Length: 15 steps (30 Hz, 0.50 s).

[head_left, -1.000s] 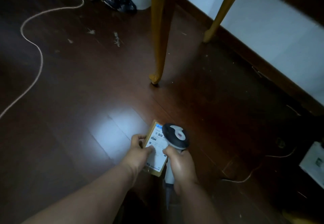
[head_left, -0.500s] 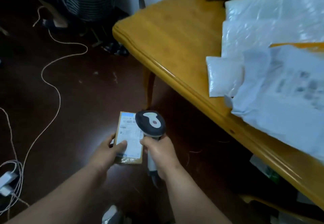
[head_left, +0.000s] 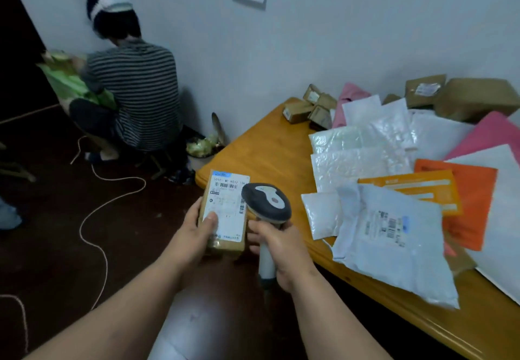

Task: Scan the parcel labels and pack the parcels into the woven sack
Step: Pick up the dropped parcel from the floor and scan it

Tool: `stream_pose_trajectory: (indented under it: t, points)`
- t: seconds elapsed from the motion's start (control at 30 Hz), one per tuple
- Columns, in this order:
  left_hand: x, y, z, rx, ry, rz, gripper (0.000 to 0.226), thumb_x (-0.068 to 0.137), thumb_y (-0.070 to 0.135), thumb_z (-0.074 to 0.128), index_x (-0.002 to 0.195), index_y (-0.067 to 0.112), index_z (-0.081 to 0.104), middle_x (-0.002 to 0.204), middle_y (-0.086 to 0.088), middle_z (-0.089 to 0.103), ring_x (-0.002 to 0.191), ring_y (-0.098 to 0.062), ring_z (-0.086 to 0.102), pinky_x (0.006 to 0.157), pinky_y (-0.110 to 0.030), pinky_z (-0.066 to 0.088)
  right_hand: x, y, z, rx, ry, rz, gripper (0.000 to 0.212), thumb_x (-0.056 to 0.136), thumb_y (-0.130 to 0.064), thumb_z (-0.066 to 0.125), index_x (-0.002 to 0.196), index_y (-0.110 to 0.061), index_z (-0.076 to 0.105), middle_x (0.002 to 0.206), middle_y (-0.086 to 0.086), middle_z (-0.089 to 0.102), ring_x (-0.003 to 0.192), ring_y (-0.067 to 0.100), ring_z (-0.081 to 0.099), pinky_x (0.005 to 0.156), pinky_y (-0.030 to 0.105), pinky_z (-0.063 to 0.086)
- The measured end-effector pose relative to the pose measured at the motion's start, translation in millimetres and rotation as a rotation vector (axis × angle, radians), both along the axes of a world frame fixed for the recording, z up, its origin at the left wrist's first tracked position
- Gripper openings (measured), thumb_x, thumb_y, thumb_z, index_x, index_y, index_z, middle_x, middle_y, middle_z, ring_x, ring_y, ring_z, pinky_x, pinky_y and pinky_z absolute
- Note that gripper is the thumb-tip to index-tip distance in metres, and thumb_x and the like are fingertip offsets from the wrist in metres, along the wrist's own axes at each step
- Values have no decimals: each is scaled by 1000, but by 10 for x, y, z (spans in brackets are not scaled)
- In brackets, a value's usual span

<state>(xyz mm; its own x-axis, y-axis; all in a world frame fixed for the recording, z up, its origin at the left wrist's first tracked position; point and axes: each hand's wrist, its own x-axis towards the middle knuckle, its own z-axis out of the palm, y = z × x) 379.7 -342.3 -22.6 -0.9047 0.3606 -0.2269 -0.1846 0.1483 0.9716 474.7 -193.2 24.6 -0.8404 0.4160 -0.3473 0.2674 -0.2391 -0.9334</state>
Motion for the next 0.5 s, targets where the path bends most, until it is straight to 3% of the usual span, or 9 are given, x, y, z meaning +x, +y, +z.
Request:
stream_pose_trajectory:
  t: [0.03,0.13,0.2,0.3,0.37,0.43,0.5]
  points:
    - [-45,51,77,-37,58,-19,49,103,36,46,150,41,32,123,9,66,97,-3,67,73,-17,55,3,49,71,19,12,-16,25,71,-26,78,94,-25,69,83,-9,78,77,13,74,70,32,58]
    - [-157,251,217,-64,117,-66,53,104,35,44,154,36,25,141,0,56,120,-14,58,101,-31,47,-4,217,222,44,20,-47,12,86,-18,75,94,-24,68,77,-7,78,71,15,73,66,32,56]
    - [-238,417,238,-58,128,-90,55,104,35,44,155,36,23,145,-2,52,127,-18,54,106,-33,42,-42,336,275,46,14,-54,8,87,-20,73,94,-21,69,76,-5,77,69,15,73,65,31,55]
    - [-381,700,239,-18,76,-96,60,104,36,46,157,36,17,155,-6,41,137,-25,45,115,-45,36,-149,534,318,14,8,-78,19,89,-20,72,102,-7,69,74,1,74,66,20,73,62,30,54]
    - [-462,906,242,14,47,-82,61,104,36,46,157,39,16,154,-4,41,135,-23,48,111,-44,42,-237,692,357,-4,20,-74,21,90,-20,71,102,-3,69,74,5,71,62,21,72,55,26,53]
    - [-526,1107,276,65,6,-72,60,104,35,47,156,44,18,148,-1,49,120,-18,60,88,-35,56,-316,860,404,-20,44,-68,16,90,-19,70,98,-6,70,70,6,70,61,22,71,52,25,52]
    - [-587,1289,324,130,-42,-70,59,103,34,48,154,47,20,145,0,51,109,-22,67,75,-37,60,-401,1024,441,-9,70,-53,14,90,-21,70,97,-9,71,69,5,70,62,24,71,54,26,53]
